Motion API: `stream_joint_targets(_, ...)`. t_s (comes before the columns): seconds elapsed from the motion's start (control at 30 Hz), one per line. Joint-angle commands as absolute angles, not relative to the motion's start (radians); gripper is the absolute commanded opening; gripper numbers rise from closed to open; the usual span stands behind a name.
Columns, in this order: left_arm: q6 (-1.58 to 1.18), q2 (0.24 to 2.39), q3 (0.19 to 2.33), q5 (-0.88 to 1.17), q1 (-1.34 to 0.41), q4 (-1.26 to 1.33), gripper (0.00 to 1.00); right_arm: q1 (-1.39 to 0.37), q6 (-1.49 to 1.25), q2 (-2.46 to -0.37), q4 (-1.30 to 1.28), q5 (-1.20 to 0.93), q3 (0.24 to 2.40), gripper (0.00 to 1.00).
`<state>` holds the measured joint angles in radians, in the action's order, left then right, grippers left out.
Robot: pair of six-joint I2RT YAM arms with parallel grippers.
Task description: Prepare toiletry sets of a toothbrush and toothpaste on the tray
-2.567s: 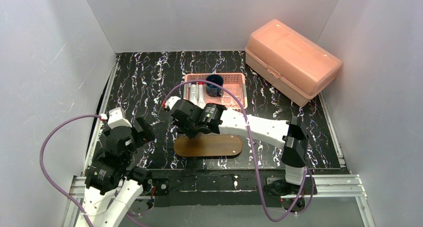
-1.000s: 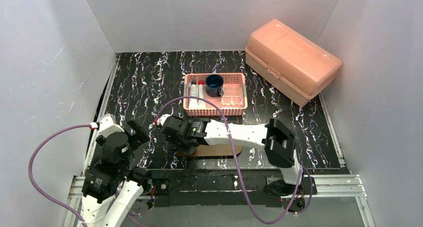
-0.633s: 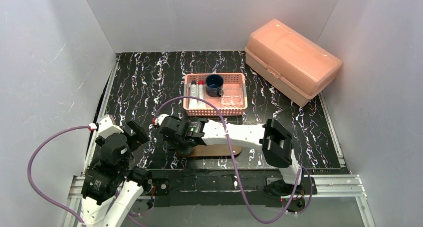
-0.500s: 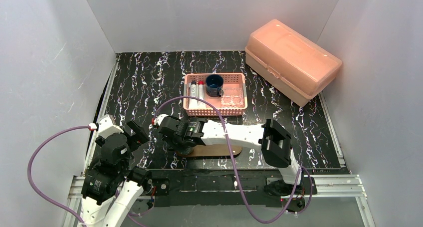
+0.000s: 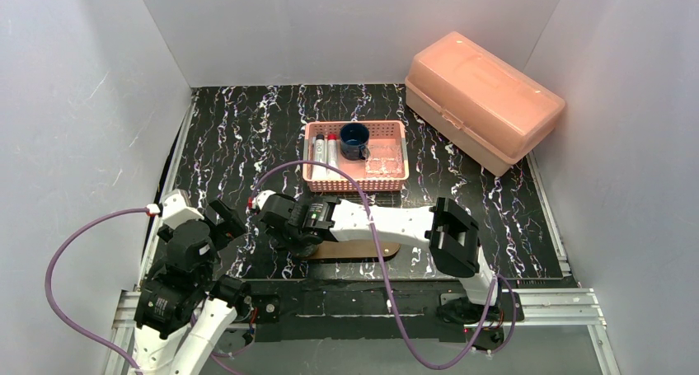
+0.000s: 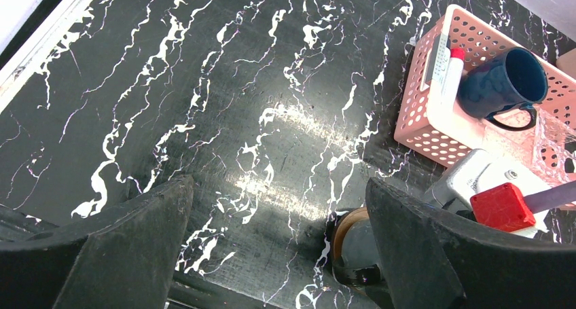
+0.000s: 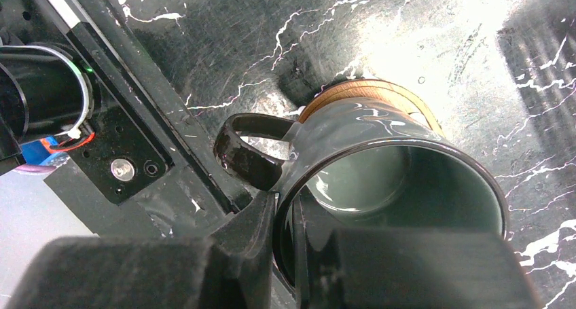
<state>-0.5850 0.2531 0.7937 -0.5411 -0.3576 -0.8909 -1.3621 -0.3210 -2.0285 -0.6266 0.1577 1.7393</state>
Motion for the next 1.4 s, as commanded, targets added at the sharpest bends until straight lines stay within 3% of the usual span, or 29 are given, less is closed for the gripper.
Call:
stream_joint_targets(0.0,-0.589,0.245,0.803,-0.560,-0.361,-0.897,0.98,-1.374,-0.347,-2.048,-0.600,0.142,1.776,0.12)
stream_joint_targets(0.67,-0.588,0.248,0.803,-0.560,-0.361,-0.897,0.98,-1.387,-0.355,-2.013,-0.605,0.187,1.776,0.42)
stream_joint_targets(1.27,-0.590,0.259,0.802,-0.554,-0.361,-0.897,0.98,-1.383,-0.328,-1.814,-0.622,0.384,1.719,0.49)
stream_joint_targets(1.37,-0.590,0.265,0.804,-0.549,-0.361,-0.896,0.98,-1.317,-0.304,-1.767,-0.632,0.406,1.706,0.50)
